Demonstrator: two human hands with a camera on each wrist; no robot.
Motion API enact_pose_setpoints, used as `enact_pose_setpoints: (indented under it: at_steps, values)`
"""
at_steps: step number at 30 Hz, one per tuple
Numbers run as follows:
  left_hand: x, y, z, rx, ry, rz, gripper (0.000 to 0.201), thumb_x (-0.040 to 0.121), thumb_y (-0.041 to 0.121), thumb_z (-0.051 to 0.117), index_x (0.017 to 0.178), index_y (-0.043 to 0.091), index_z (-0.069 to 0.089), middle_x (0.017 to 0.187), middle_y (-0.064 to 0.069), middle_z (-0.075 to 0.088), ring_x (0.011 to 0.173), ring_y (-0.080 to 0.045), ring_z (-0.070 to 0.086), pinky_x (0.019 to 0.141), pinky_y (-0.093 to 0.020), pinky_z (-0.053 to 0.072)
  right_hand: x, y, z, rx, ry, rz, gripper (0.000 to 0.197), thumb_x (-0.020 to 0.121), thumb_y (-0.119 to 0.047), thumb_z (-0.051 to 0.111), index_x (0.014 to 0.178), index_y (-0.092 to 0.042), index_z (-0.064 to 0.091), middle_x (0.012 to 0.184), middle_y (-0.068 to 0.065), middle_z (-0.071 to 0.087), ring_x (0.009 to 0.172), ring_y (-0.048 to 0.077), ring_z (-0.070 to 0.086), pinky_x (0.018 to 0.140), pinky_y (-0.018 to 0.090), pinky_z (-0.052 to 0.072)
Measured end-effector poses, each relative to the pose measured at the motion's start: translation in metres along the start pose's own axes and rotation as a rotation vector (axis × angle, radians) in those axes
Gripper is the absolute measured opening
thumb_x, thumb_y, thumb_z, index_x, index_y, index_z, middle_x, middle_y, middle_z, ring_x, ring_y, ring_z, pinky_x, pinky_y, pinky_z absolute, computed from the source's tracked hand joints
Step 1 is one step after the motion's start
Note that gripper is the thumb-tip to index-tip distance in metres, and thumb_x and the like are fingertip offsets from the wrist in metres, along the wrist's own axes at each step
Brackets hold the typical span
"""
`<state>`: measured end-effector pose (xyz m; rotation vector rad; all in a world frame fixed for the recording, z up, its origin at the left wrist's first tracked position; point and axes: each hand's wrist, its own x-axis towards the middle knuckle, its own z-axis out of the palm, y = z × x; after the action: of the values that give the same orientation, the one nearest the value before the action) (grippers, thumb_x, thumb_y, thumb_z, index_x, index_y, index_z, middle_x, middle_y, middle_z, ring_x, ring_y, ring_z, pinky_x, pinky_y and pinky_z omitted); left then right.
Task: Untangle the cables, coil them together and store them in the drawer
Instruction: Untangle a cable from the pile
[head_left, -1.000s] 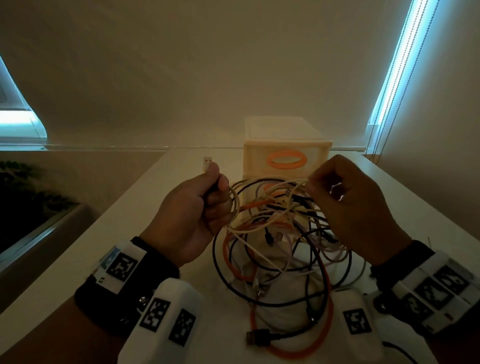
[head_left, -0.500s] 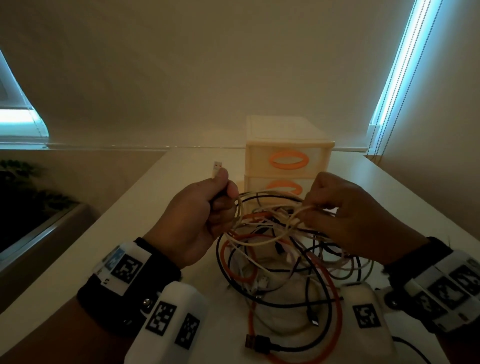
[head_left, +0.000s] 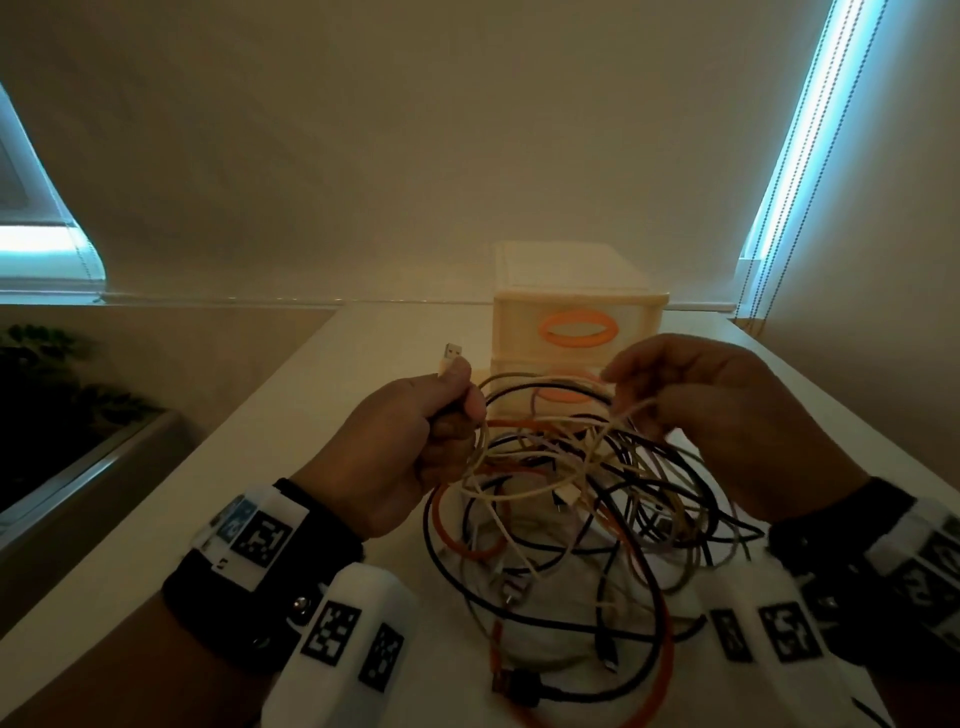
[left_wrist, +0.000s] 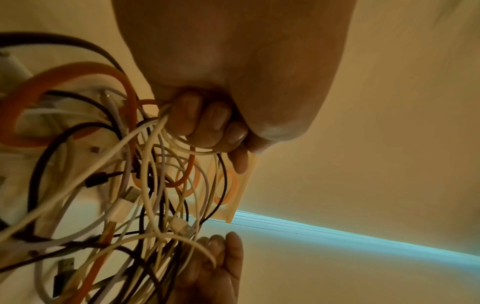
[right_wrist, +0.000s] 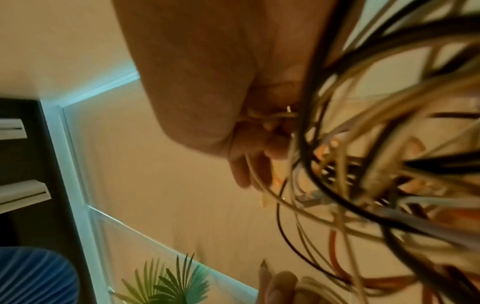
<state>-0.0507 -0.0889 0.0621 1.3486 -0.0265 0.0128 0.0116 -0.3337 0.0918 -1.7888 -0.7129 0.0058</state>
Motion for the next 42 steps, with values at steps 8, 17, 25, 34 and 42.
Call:
enact_pose_setpoints:
  at_steps: [8, 17, 25, 34, 42]
  values:
    - [-0.002, 0.004, -0.004, 0.004, 0.018, 0.011, 0.047, 0.105, 0.038, 0.042, 0.072, 0.011, 0.06, 0.064, 0.0, 0.018, 0.053, -0.013, 0.013, 0.049, -0.028, 0.013, 0.0, -0.007, -0.007, -0.736, -0.268, -0.031, 0.013, 0.082, -0.052, 0.068, 0.078, -0.04, 0.072, 0.072, -0.011, 0.07, 0.067, 0.005, 0.064, 0.067, 0.032, 0.056]
    - [0.001, 0.008, -0.012, -0.125, 0.012, -0.03, 0.045, 0.104, 0.039, 0.043, 0.071, 0.012, 0.056, 0.068, 0.001, 0.01, 0.054, -0.012, 0.01, 0.044, -0.024, 0.014, 0.011, 0.01, -0.005, 0.282, 0.35, 0.209, 0.025, 0.104, -0.027, 0.051, 0.095, -0.01, 0.066, 0.063, -0.003, 0.062, 0.058, 0.012, 0.055, 0.065, 0.033, 0.047]
    - [0.0, 0.013, -0.013, -0.289, -0.024, 0.041, 0.046, 0.106, 0.039, 0.039, 0.071, 0.014, 0.055, 0.058, 0.006, 0.017, 0.05, -0.01, 0.01, 0.044, -0.023, 0.014, 0.0, -0.011, -0.018, -0.677, -0.344, 0.072, 0.03, 0.071, -0.062, 0.071, 0.077, -0.032, 0.075, 0.075, -0.006, 0.072, 0.068, 0.006, 0.066, 0.068, 0.03, 0.052]
    - [-0.007, 0.006, -0.005, 0.115, -0.062, -0.008, 0.046, 0.099, 0.04, 0.046, 0.077, 0.007, 0.069, 0.061, 0.001, 0.017, 0.053, -0.015, 0.009, 0.051, -0.03, 0.01, 0.011, 0.004, -0.006, 0.429, 0.277, 0.097, 0.032, 0.104, -0.031, 0.049, 0.089, -0.009, 0.066, 0.062, 0.001, 0.045, 0.05, 0.013, 0.04, 0.05, 0.025, 0.042]
    - [-0.003, 0.014, -0.018, 0.029, 0.019, 0.035, 0.045, 0.105, 0.038, 0.041, 0.082, 0.006, 0.063, 0.063, 0.0, 0.014, 0.05, -0.012, 0.011, 0.049, -0.029, 0.01, 0.001, -0.002, -0.004, -0.217, 0.037, -0.048, 0.022, 0.085, -0.043, 0.065, 0.08, -0.025, 0.077, 0.076, -0.005, 0.074, 0.068, 0.013, 0.066, 0.069, 0.032, 0.052]
